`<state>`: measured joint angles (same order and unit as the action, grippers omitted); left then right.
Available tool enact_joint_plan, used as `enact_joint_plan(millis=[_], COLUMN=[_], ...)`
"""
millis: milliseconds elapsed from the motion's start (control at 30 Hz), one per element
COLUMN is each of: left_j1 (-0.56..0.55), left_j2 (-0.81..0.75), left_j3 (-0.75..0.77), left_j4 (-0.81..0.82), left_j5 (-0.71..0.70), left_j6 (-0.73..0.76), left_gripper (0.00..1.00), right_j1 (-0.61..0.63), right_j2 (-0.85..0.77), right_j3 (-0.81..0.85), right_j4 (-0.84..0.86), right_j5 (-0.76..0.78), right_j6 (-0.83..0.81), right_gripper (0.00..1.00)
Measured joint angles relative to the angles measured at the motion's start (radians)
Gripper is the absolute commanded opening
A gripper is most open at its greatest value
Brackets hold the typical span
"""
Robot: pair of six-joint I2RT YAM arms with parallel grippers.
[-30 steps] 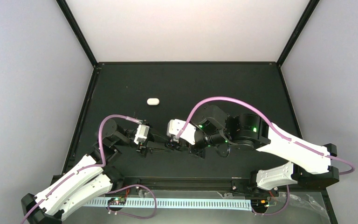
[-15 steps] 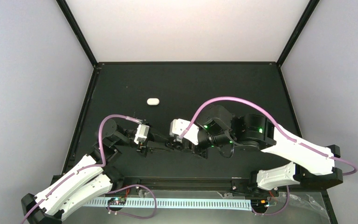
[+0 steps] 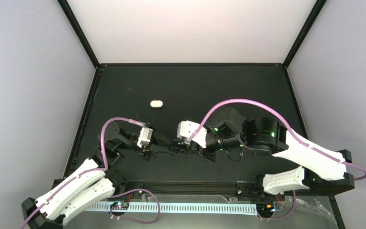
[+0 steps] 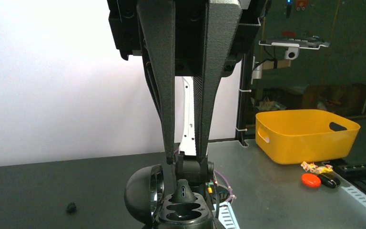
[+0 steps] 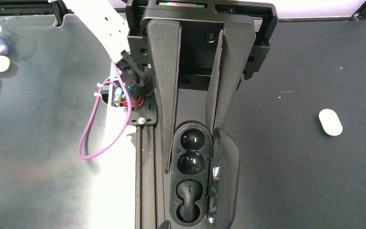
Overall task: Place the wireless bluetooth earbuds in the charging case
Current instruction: Place the earbud in the charging case.
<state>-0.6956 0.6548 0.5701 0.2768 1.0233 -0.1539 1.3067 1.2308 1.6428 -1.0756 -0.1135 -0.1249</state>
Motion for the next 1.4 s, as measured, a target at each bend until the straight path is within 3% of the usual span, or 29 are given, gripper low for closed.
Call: enact_joint_plan(millis=[900, 1200, 1400], left_j1=[0.000, 0.000, 0.000], left_j2=[0.000, 0.000, 0.000], left_j3=[0.000, 0.000, 0.000], left_j4=[0.000, 0.000, 0.000], left_j5=[0.000, 0.000, -0.001], left_j6=[0.003, 0.003, 0.004], left_gripper=[0.02, 0.02, 0.02], right_j1=[0.000, 0.000, 0.000], right_j2=[0.020, 0.027, 0.027], right_j3=[-0.011, -0.012, -0.012], right_j4=[0.015, 0.018, 0.021], right_j5=[-0.031, -0.048, -0.047], right_j6=[-0.007, -0.007, -0.007], right_gripper=[0.01, 0.01, 0.10])
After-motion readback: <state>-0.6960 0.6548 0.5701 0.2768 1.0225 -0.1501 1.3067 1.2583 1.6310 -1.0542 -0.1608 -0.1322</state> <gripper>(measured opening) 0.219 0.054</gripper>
